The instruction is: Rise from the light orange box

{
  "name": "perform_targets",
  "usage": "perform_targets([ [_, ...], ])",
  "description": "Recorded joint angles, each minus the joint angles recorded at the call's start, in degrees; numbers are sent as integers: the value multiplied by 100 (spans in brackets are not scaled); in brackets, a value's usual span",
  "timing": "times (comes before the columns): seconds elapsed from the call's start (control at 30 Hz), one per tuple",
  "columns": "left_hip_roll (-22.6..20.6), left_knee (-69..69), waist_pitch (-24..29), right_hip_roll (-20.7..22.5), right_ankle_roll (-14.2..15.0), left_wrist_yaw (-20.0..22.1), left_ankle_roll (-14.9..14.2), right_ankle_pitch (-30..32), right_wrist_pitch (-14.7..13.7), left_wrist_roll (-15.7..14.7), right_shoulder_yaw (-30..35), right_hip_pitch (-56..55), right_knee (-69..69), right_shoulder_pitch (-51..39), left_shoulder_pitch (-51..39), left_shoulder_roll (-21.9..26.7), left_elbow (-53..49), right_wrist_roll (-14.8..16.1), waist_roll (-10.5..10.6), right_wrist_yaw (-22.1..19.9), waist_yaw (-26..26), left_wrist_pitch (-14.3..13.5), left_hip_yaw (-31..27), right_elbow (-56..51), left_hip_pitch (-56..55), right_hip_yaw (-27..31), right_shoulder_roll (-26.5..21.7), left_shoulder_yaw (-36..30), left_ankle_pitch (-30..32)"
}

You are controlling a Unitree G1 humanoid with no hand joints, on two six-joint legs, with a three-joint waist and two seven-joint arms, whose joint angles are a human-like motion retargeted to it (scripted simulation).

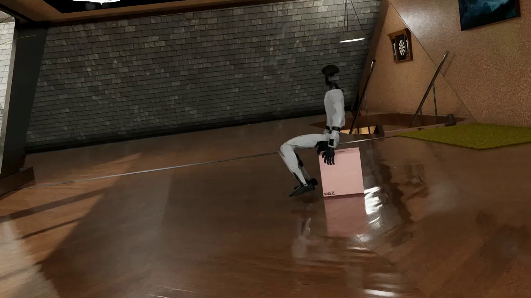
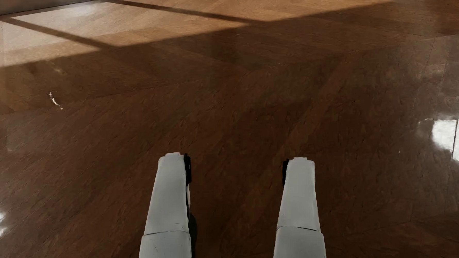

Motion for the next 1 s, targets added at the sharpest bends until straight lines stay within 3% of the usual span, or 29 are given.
perform_targets([
  [0.07, -26, -13, -12, -7, -6, -151, 3, 7, -32, 44, -100, 6, 7, 181, 160, -59, -227, 126, 4, 38, 6, -34, 3, -339, 33, 9, 33, 21, 15],
  [0.17, -73, -36, -16, -12, -17, -257, 3, 19, -178, 90, 21, 33, 11, 179, 129, -97, -506, 5, 8, 205, 4, -102, 0, -775, 101, 29, -47, -91, 36],
  [0.23, -93, -49, -14, 12, -33, -121, 26, 30, -238, 61, 189, 48, 5, -10, -23, -116, -517, -158, 29, 104, -4, -123, 7, -796, 129, 30, -77, -199, 46],
  [0.43, -112, -54, 99, 19, -34, 53, 50, -8, -147, -43, 355, 96, 16, -439, -356, -38, -628, -83, 56, -227, -37, -116, 17, -553, 207, 43, -86, -429, 38],
  [0.63, -52, -52, 417, 74, -83, 117, -21, -218, -135, -145, 340, -152, 47, -574, -600, -53, -731, -50, 57, -253, -54, -90, 14, -586, -3, 86, -131, -424, -5],
  [0.73, 17, -1, 571, 130, -61, 46, -87, -282, -156, -223, 29, -511, 90, -337, -606, 84, -1232, 139, 50, -42, -66, -93, -20, -1372, -346, 157, -323, -308, -73],
  [0.8, 76, 71, 621, 178, -24, 246, -160, -301, -197, -518, -336, -870, 147, 61, -447, 299, -1992, 312, 39, -115, -76, -114, -81, -2561, -701, 225, -609, -47, -138],
  [0.87, 168, 166, 655, 263, -18, 835, -264, -297, -285, -1003, -666, -1259, 223, 532, -127, 565, -3234, 397, 3, -540, -90, -171, -150, -4131, -1079, 290, -947, 352, -200],
  [0.9, 230, 213, 677, 309, -10, 1307, -325, -246, -328, -1239, -730, -1478, 257, 675, 14, 698, -3982, 447, -26, -1006, -98, -282, -181, -4906, -1274, 325, -1127, 559, -226],
  [0.93, 279, 261, 713, 325, 24, 1843, -391, -196, -376, -1357, -767, -1685, 295, 747, 115, 844, -4802, 263, -58, -1626, -105, -441, -217, -5634, -1468, 367, -1313, 725, -252],
  [1.0, 338, 326, 867, 346, 58, 2833, -509, -199, -566, -1436, -670, -2071, 367, 610, 17, 1282, -6393, 100, -132, -2909, -99, -834, -278, -6757, -1833, 424, -1797, 900, -308],
])
